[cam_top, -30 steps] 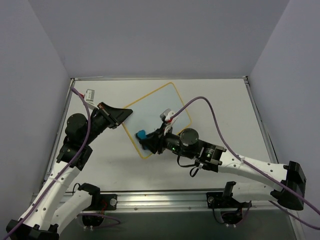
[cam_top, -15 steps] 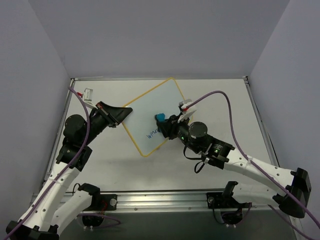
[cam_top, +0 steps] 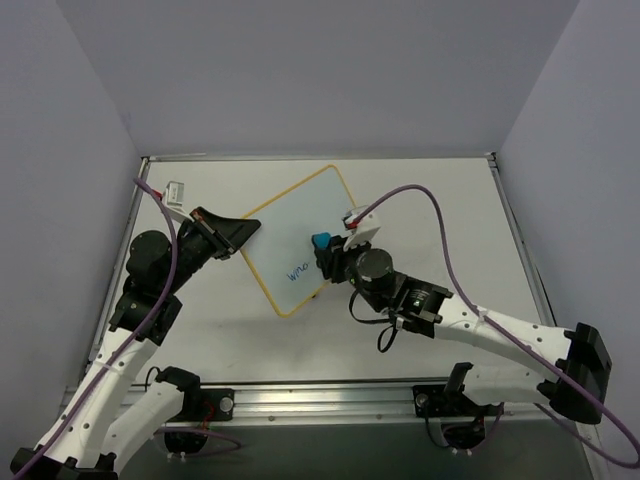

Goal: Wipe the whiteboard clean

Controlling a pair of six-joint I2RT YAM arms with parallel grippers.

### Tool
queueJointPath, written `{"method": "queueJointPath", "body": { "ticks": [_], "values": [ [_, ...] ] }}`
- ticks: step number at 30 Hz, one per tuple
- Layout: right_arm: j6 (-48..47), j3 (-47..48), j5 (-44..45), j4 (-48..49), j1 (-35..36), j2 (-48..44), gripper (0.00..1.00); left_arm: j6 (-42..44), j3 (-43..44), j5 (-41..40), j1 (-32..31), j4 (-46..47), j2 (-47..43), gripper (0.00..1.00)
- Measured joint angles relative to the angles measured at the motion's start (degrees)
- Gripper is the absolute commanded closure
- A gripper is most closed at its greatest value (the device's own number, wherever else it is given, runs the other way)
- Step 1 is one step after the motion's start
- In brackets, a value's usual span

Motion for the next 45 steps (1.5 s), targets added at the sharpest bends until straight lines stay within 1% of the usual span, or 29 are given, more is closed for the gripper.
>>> {"method": "queueJointPath", "body": {
  "ticks": [4,7,10,13,15,16,21,24,26,28,31,33,37,40,42,45],
  "values": [
    [0.85,1.51,3.37,4.28,11.04,3.87,1.00,1.18,0.00,-1.03,0.15,-2.21,0.00,0.98],
    [1.27,3.37,5.11,6.71,16.24,6.05,1.00,1.86,0.00,-1.01,0.15,-2.49,0.00,0.98],
    [1.29,4.66,6.34,7.85,17.75,7.39,1.00,1.88,0.00,-0.92,0.15,-2.36,-0.02,0.98],
    [1.33,5.09,6.58,7.76,16.90,8.00,1.00,2.10,0.00,-1.64,0.17,-2.25,-0.07,0.98],
    [1.97,5.07,4.44,7.89,14.67,8.11,1.00,2.25,0.00,-2.60,0.26,-2.25,-0.07,0.98],
    [2.56,4.79,2.60,8.46,12.26,8.09,1.00,2.25,0.00,-3.21,0.31,-2.23,-0.07,0.98],
    [4.35,-0.72,-3.17,10.67,-3.17,6.71,1.00,2.23,0.00,-4.13,0.31,-2.75,-0.07,0.98],
    [4.39,-3.98,-5.55,9.97,-10.34,6.58,1.00,2.23,0.00,-4.07,0.31,-3.58,-0.07,0.98],
    [4.26,-4.48,-6.80,8.44,-12.72,6.58,1.00,2.21,0.00,-3.91,0.31,-3.89,-0.07,0.98],
    [3.85,-4.39,-8.15,8.15,-12.87,6.58,1.00,2.19,0.00,-3.89,0.31,-4.02,-0.09,0.98],
    [3.63,-3.10,-7.98,7.26,-10.51,6.91,1.00,2.27,0.00,-3.98,0.31,-4.15,-0.24,0.98],
    [3.65,-0.98,-6.91,7.54,-5.11,7.67,1.00,2.51,0.00,-4.66,0.31,-4.39,-0.24,0.98],
    [3.65,3.87,-4.59,10.93,8.74,10.23,1.00,3.26,-0.50,-5.42,0.48,-5.01,-0.26,0.98],
    [3.19,7.65,-3.87,12.96,15.85,12.48,1.00,2.97,-1.03,-4.02,0.48,-4.83,-0.28,0.98],
    [2.64,9.60,-3.30,13.77,17.97,13.60,1.00,2.58,-1.05,-2.69,0.48,-4.68,-0.52,0.98],
    [1.42,11.50,-1.44,13.25,18.60,14.43,1.00,2.43,-1.05,-2.54,0.55,-3.37,-0.96,0.98]
  ]
}}
